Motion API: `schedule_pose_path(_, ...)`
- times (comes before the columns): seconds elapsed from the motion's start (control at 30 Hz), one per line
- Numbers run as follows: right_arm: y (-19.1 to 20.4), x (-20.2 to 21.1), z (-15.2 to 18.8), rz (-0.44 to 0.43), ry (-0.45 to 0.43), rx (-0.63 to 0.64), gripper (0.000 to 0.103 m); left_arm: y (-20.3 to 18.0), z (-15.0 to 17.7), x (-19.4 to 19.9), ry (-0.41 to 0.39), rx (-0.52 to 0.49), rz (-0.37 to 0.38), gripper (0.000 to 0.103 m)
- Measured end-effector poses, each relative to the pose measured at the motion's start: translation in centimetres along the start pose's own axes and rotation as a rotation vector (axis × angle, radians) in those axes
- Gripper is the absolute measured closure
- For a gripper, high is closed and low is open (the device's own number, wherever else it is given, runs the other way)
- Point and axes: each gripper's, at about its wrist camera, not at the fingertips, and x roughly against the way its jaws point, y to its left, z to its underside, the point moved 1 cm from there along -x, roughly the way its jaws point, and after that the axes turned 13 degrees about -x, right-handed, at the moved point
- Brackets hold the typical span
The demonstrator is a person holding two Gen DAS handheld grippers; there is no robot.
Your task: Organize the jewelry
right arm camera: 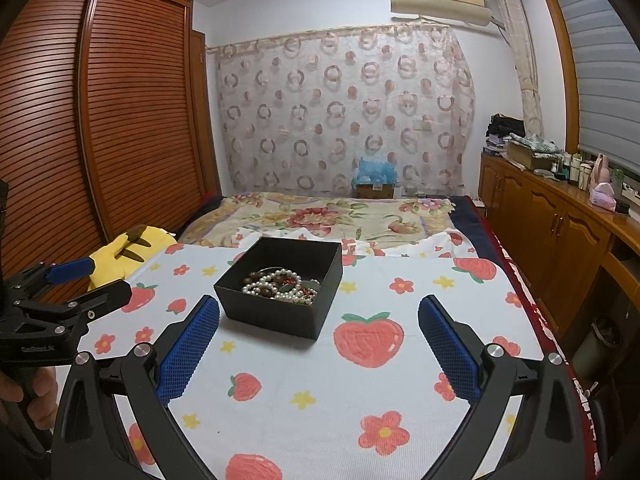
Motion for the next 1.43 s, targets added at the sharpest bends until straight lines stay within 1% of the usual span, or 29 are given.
schedule_pose_path(1.43,-0.13,-0.02,0.06,-0.001,-0.002,-0.003,0.003,-0.11,0.24,0.03,-0.003,-0.004,-0.004,0.008)
